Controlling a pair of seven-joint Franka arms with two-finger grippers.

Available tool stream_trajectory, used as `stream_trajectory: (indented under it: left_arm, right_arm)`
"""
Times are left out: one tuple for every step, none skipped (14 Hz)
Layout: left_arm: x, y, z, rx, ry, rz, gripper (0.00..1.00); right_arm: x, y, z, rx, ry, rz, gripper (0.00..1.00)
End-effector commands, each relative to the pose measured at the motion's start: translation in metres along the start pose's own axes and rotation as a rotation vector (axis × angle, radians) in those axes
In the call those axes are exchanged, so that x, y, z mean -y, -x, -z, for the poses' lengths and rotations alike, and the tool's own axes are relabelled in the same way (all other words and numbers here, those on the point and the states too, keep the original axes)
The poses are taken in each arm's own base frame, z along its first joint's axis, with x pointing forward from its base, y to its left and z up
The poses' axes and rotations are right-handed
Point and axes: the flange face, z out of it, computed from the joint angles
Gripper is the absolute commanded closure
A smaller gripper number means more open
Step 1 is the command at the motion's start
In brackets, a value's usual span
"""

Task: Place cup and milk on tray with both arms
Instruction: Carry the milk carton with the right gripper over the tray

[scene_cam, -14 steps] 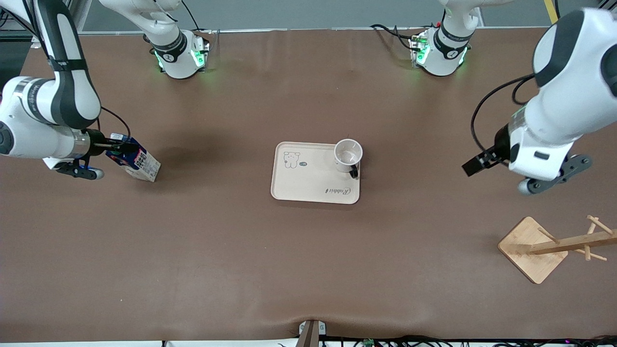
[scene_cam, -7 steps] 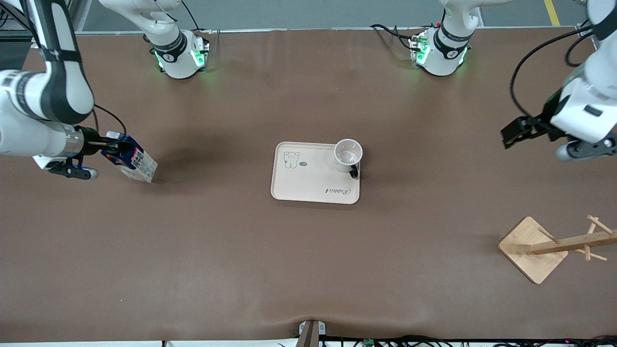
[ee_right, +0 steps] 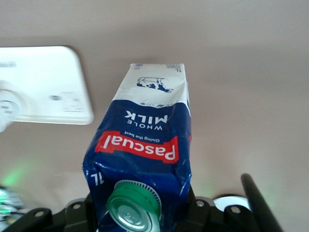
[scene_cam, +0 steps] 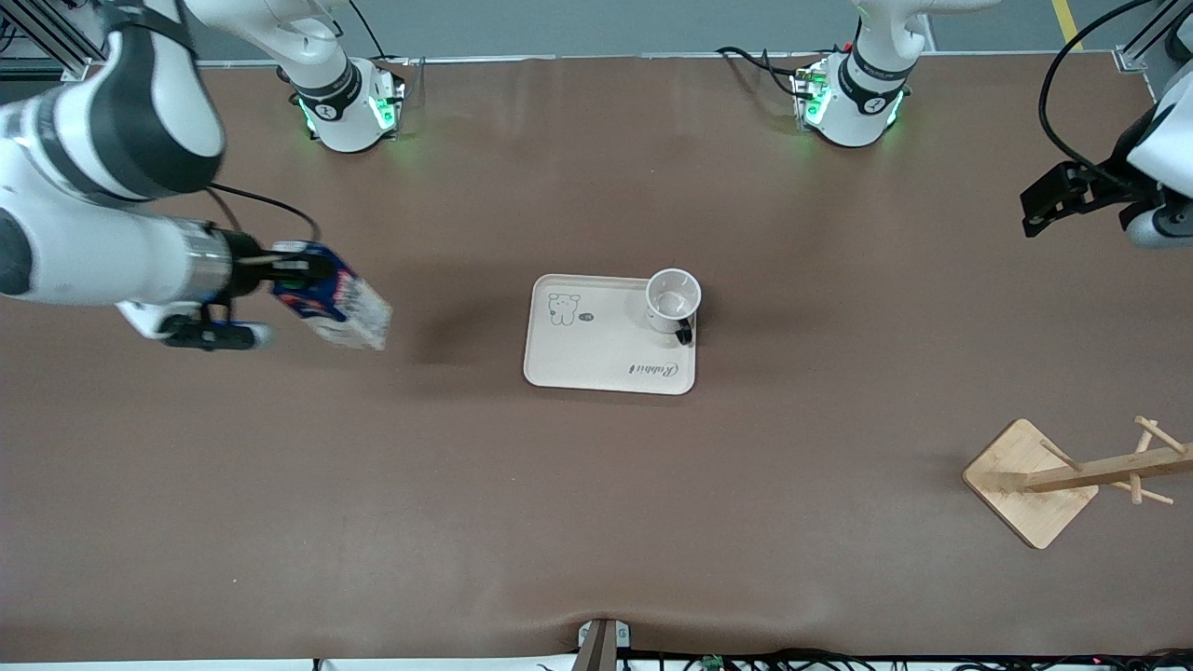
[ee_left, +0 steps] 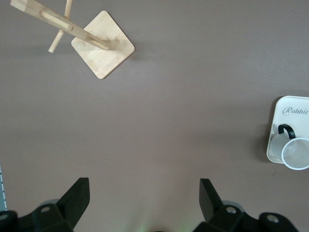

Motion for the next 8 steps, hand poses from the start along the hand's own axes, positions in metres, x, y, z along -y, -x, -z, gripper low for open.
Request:
stream_trajectory:
  left_arm:
    - [0.005, 0.017, 0.003, 0.002, 0.027, -0.011, 0.00]
    - [0.008, 0.018, 0.005, 0.000, 0.033, -0.004, 0.00]
    - [0.010, 0.019, 0.006, -0.006, 0.035, -0.002, 0.00]
    - [0.010, 0.020, 0.007, -0.006, 0.035, -0.001, 0.00]
    - [0.011, 0.022, 0.006, -0.009, 0.035, 0.001, 0.00]
    - [0.006, 0.024, 0.004, -0.028, 0.036, -0.009, 0.00]
    - [0.006, 0.028, 0.003, -0.038, 0.037, -0.009, 0.00]
    - [0.007, 0.030, 0.004, -0.042, 0.038, -0.009, 0.00]
  right_arm:
    - [0.095, -0.013, -0.034, 0.027, 0.039, -0.101, 0.94]
    - [0.132, -0.017, -0.052, 0.026, 0.061, -0.146, 0.94]
    - [0.165, -0.020, -0.071, 0.028, 0.074, -0.171, 0.94]
    - [0.187, -0.025, -0.090, 0.036, 0.085, -0.187, 0.94]
    - [0.203, -0.027, -0.108, 0.043, 0.095, -0.199, 0.94]
    - [0.214, -0.027, -0.117, 0.038, 0.072, -0.197, 0.94]
    - [0.222, -0.028, -0.121, 0.032, 0.033, -0.187, 0.94]
    - [0.230, -0.031, -0.133, 0.029, 0.030, -0.183, 0.94]
